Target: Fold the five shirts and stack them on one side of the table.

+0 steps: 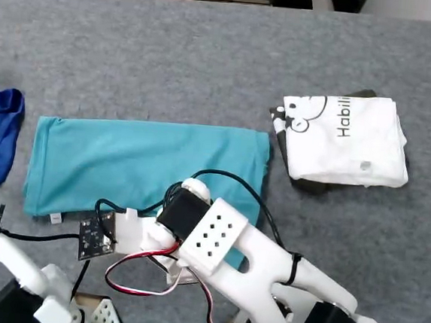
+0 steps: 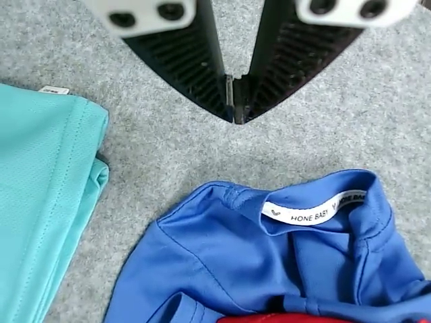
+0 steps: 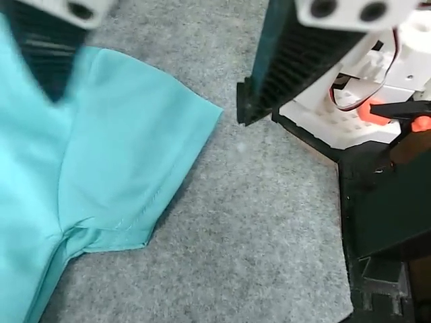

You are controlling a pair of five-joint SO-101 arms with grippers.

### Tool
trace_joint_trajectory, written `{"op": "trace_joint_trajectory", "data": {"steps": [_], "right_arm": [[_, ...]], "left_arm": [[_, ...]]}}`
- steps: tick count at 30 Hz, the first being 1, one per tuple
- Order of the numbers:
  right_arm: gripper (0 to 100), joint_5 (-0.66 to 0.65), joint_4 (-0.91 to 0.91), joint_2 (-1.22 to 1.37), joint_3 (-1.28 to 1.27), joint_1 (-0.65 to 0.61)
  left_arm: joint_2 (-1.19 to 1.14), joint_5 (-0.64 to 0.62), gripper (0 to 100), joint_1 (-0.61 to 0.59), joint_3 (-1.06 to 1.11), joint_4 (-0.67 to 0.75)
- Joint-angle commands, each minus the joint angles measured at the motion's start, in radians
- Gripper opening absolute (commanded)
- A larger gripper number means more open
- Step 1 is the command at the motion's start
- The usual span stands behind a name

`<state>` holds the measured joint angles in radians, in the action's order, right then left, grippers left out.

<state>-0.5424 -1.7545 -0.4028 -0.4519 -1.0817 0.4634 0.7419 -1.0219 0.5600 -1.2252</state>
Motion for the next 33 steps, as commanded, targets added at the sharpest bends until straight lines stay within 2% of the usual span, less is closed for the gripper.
{"op": "trace_joint_trajectory", "data": {"steps": [1,3,9,33], "right_arm": [[67.3,0.012,0.003,-0.018,0.002,0.012],[70.5,-0.003,0.0,-0.018,0.002,0.012],[63.0,-0.011,-0.005,-0.018,0.004,0.012],[62.4,-0.009,0.0,-0.018,0.004,-0.002]], "left_arm": [[0.028,-0.009,2,0.006,-0.023,-0.005],[0.031,-0.006,2,0.005,0.0,-0.003],[0.031,-0.005,2,0.003,0.023,-0.002],[0.031,-0.003,2,0.003,0.017,-0.005]]}}
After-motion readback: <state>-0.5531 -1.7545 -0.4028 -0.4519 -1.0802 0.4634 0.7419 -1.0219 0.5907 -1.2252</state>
